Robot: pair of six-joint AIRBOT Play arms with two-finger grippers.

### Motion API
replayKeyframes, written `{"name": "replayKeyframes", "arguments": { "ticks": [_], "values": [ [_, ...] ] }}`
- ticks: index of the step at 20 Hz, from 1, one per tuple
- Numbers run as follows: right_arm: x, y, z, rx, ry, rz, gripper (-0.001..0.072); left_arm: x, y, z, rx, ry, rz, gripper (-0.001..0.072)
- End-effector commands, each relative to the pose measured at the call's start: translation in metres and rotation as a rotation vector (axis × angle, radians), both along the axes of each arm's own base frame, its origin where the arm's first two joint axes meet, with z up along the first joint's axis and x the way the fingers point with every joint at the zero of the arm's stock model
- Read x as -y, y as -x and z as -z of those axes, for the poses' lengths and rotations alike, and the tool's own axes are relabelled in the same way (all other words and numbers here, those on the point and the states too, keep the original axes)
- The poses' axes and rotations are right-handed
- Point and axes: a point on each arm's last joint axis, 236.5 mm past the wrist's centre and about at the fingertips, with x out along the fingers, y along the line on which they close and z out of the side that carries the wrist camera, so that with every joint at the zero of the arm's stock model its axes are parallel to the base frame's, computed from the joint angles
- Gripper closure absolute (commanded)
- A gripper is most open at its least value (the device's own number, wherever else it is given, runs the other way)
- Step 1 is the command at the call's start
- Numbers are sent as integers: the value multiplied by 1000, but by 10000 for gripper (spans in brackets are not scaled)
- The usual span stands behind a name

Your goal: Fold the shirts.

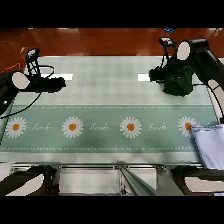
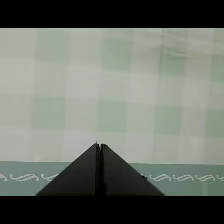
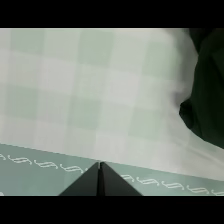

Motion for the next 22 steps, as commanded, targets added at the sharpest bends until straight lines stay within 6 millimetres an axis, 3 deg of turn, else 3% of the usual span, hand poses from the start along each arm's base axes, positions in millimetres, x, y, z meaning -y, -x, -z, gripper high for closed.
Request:
{"name": "replayKeyframes", "arguments": {
  "ticks": [1,15,18,19,20,21,22],
  "values": [
    [0,0,0,1,-1,0,679,0,0,0,-1,0,-1,687],
    [0,0,0,2,-1,0,680,0,0,0,-1,0,-1,687],
    [-3,-15,-5,67,-12,-5,677,-1,-1,0,2,0,-2,687],
    [1,-25,-9,113,9,-7,618,-1,-4,-2,17,0,-5,687],
    [10,-37,-15,168,47,-2,349,-2,-10,-6,49,1,-13,684],
    [21,-47,-20,216,98,-1,293,-3,-18,-9,84,3,-21,656],
    [42,-57,-30,266,188,2,293,-4,-26,-12,115,4,-29,656]
  ]
}}
